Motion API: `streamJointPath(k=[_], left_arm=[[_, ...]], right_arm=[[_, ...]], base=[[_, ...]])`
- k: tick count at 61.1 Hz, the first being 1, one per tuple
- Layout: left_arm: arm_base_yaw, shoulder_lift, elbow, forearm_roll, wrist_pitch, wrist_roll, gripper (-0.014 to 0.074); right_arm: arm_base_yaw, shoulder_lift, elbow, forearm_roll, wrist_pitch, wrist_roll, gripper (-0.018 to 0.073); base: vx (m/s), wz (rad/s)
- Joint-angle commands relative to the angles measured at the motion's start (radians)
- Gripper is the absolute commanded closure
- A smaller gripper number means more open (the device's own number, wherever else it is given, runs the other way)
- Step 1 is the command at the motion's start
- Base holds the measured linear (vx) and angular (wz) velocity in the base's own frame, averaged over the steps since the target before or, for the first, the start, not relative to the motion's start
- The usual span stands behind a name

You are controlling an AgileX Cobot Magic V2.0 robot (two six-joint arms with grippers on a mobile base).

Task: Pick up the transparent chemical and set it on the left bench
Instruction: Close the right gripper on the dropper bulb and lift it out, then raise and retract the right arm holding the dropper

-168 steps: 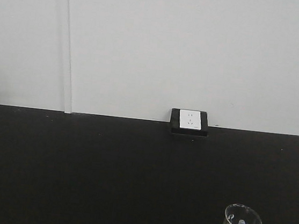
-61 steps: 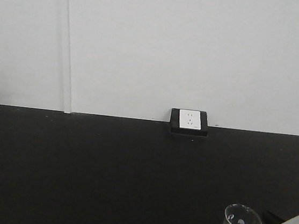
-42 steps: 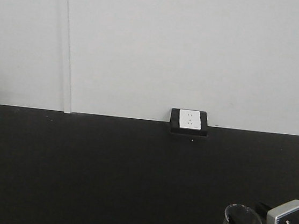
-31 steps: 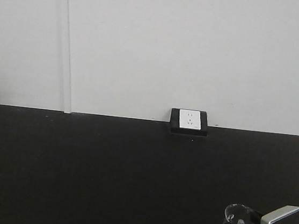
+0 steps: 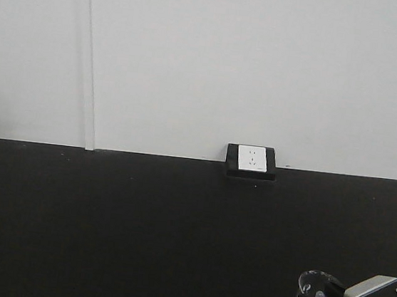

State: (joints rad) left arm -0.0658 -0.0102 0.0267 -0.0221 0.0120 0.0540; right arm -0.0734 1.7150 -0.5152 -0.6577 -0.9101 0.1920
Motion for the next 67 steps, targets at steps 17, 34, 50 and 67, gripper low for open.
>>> streamJointPath(k=[17, 34, 50, 67], left_arm=[[-0.002, -0.019, 0.016, -0.001, -0.078, -0.008, 0.0600], [-0.002, -0.019, 0.016, -0.001, -0.078, -0.008, 0.0600], [-0.002, -0.019, 0.016, -0.001, -0.078, -0.008, 0.0600], [-0.002, -0.019, 0.016, -0.001, -0.078, -0.008, 0.0600]], right_arm=[[0.002, -0.020, -0.025, 0.024, -0.097, -0.008, 0.0297], [0.002, -0.020, -0.025, 0.027, -0.105, -0.008, 0.0382], [0.002, -0.136, -0.023, 0.028, -0.012, -0.007, 0.0409], [0.002, -0.432, -0.020, 0.026, 0.142, 0.149, 0.0454]], base=[[0.00, 0.00], [0.00, 0.00], [0.00, 0.00], [0.00, 0.00]])
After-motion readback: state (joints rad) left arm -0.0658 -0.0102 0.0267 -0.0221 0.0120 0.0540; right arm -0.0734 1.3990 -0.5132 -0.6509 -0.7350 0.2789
